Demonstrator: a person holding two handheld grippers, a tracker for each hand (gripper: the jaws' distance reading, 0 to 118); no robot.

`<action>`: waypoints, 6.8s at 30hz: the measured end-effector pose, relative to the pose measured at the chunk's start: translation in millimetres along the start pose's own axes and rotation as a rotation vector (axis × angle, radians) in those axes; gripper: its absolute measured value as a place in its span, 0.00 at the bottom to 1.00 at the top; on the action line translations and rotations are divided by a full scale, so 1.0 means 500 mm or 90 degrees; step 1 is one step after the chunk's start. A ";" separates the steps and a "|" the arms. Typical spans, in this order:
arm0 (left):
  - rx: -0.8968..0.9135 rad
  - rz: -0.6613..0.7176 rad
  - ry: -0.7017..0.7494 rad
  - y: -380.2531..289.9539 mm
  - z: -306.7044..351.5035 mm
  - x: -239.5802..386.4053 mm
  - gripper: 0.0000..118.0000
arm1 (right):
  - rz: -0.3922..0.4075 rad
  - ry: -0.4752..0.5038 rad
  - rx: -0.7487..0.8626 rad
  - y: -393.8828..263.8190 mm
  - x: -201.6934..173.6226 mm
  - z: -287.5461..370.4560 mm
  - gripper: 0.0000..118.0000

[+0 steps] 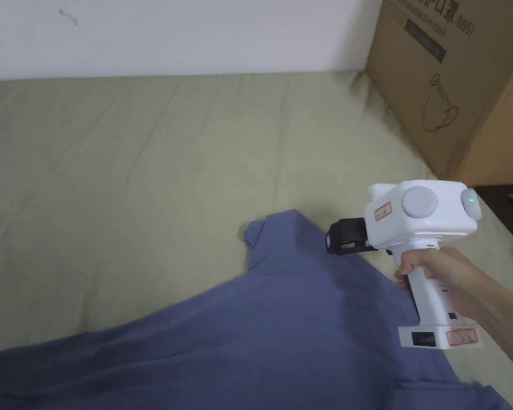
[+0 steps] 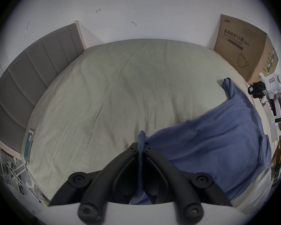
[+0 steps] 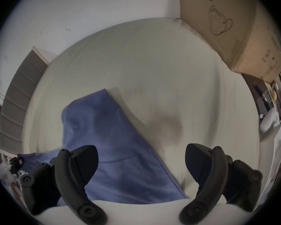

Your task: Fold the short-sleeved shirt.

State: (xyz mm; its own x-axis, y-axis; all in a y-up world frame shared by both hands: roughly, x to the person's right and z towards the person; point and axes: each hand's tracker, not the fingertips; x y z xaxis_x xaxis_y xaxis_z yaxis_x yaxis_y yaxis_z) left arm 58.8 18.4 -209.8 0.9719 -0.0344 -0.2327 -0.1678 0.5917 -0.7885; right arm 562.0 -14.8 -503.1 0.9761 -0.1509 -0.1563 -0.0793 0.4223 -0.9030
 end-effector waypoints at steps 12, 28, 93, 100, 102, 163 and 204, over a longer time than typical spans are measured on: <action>-0.005 -0.003 -0.005 0.001 -0.015 -0.002 0.00 | 0.080 -0.058 -0.021 -0.039 -0.057 -0.026 0.03; 0.175 0.005 -0.002 0.164 0.203 -0.021 0.00 | -0.061 0.070 0.216 0.036 0.009 0.420 0.03; 0.310 -0.006 0.045 0.727 -0.065 0.130 0.00 | -0.056 0.008 0.327 0.404 0.017 0.412 0.03; 0.114 0.021 0.009 0.469 -0.272 0.112 0.00 | -0.145 0.021 0.112 0.130 0.103 0.075 0.03; 0.090 0.027 0.013 0.424 -0.280 0.114 0.00 | -0.155 0.043 0.113 0.080 0.127 0.050 0.03; 0.106 -0.078 0.006 -0.455 0.260 0.034 0.00 | -0.034 0.077 0.208 -0.800 -0.007 0.463 0.00; 0.079 -0.056 -0.013 -0.309 0.139 -0.005 0.01 | -0.008 -0.056 0.100 -0.734 0.059 0.332 0.80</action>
State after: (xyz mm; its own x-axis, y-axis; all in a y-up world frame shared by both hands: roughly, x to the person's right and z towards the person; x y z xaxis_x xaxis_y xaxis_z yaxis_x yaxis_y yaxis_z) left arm 93.8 -17.0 -47.8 0.9853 -0.0753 -0.1531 -0.0612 0.6817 -0.7290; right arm 653.5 -25.6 -110.0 0.9913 -0.0819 -0.1034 -0.0407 0.5558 -0.8303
